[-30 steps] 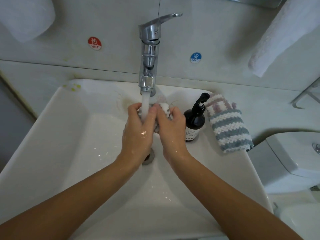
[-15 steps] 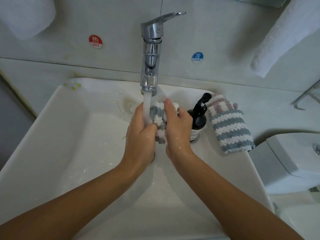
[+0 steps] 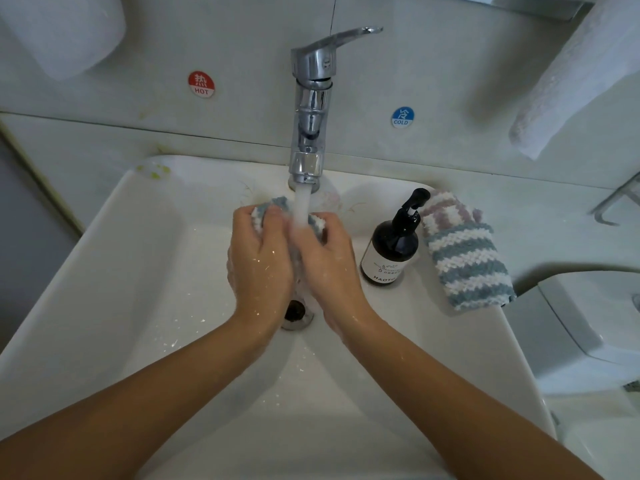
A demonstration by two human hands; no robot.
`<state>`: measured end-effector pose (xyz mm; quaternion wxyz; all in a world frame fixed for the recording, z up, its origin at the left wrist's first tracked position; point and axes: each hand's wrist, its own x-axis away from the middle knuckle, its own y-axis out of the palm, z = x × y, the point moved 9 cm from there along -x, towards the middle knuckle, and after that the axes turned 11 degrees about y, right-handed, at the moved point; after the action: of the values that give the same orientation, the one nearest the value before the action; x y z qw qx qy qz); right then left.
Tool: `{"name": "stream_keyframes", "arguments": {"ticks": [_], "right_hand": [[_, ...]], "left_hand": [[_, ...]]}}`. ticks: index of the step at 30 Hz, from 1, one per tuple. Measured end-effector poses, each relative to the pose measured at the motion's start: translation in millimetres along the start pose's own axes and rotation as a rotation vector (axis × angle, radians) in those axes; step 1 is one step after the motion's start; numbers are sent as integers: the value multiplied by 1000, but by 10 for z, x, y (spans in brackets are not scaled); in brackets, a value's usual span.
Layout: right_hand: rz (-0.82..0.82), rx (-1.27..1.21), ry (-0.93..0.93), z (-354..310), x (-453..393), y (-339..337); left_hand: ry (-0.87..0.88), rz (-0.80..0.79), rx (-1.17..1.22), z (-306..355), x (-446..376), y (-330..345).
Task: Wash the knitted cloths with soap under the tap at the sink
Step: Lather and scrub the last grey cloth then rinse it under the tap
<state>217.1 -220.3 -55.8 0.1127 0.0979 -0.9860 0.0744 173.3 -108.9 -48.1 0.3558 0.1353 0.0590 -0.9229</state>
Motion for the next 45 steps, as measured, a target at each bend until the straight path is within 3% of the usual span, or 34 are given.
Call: {"name": "stream_keyframes", "arguments": {"ticks": [7, 17, 20, 27, 35, 37, 41, 45], "right_hand": [[119, -89, 16, 29, -18, -116], [266, -126, -123, -76, 45, -299], [248, -157, -117, -56, 52, -275], [134, -84, -56, 7, 58, -99], [113, -78, 106, 154, 33, -7], [142, 4, 105, 139, 8, -32], [165, -21, -24, 27, 84, -91], [140, -44, -24, 15, 56, -130]], "left_hand": [[-62, -63, 125, 17, -44, 73], [-136, -242, 53, -85, 153, 293], [-159, -258, 17, -128, 203, 304], [-215, -120, -46, -213, 199, 181], [-224, -3, 23, -125, 207, 115], [-189, -32, 0, -125, 156, 114], [-97, -105, -50, -42, 122, 157], [-74, -161, -66, -25, 90, 179]]}}
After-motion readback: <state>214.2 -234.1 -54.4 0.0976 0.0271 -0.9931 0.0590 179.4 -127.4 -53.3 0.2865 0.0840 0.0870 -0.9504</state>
